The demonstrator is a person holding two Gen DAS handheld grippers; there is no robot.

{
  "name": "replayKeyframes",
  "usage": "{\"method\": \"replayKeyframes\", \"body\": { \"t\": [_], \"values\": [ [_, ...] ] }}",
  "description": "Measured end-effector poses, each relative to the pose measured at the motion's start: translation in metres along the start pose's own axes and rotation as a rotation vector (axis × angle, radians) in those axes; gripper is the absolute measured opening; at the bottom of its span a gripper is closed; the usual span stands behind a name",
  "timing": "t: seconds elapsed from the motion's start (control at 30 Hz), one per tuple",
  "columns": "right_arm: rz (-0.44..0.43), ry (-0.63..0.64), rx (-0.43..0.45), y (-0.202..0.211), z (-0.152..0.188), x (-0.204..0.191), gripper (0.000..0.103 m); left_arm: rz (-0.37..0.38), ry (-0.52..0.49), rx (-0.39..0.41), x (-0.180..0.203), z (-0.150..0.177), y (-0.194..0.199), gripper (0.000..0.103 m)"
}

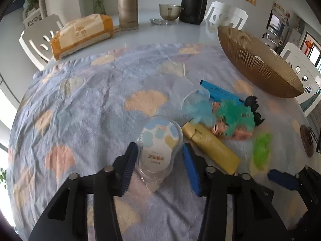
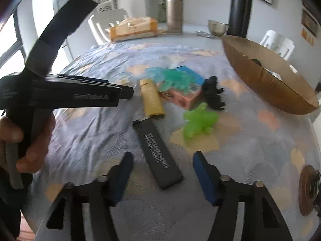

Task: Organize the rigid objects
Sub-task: 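Grasp the clear blue-spotted packet with the left tool while the right tool grasps the black box, then carry the packet with the left tool while the right tool carries the black box over the bowl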

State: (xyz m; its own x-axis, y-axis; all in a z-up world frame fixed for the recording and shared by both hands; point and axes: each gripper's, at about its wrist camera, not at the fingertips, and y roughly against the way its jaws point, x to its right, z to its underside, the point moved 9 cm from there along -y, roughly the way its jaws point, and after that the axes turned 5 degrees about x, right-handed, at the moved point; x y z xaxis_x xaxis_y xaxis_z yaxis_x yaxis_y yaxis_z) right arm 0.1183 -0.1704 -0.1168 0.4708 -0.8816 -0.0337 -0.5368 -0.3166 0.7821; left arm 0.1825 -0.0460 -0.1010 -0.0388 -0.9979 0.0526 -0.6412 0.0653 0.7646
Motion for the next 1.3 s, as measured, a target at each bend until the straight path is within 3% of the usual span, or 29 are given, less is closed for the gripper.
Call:
{"method": "replayKeyframes", "body": {
  "t": [0.07,0.17,0.27,0.47,0.57,0.83,0.93,1.07,1.23,1.3],
  "values": [
    [0.014,0.017,0.000,0.000,0.000,-0.001,0.054,0.003,0.002,0.005,0.000,0.001,0.001,0.041],
    [0.002,0.098,0.020,0.003,0.000,-0.017,0.025,0.034,0.018,-0.001,0.000,0.007,0.009,0.041],
    [0.027,0.123,0.017,0.007,0.005,-0.021,0.024,0.039,0.027,0.026,-0.004,0.013,0.022,0.041],
    [-0.064,0.028,-0.029,0.019,0.020,-0.023,0.024,0.034,0.048,0.085,-0.012,0.026,0.034,0.041],
    [-0.057,0.009,-0.038,0.016,0.017,-0.024,0.025,-0.019,0.039,0.087,-0.015,0.027,0.032,0.041],
    [0.023,0.070,-0.004,0.014,0.014,-0.033,0.024,-0.013,0.031,0.122,-0.013,0.026,0.038,0.041],
    [-0.048,0.019,-0.001,0.022,0.014,-0.032,0.024,-0.014,0.039,0.162,-0.014,0.020,0.048,0.041],
    [-0.061,-0.067,0.099,0.060,-0.014,-0.005,0.024,0.020,0.028,0.226,-0.001,-0.007,0.076,0.041],
    [0.067,-0.142,0.256,0.114,-0.073,0.059,0.024,0.094,-0.072,0.353,0.049,-0.075,0.118,0.041],
    [0.068,-0.232,0.287,0.128,-0.096,0.090,0.024,0.130,-0.111,0.381,0.075,-0.102,0.123,0.041]
  ]
}}
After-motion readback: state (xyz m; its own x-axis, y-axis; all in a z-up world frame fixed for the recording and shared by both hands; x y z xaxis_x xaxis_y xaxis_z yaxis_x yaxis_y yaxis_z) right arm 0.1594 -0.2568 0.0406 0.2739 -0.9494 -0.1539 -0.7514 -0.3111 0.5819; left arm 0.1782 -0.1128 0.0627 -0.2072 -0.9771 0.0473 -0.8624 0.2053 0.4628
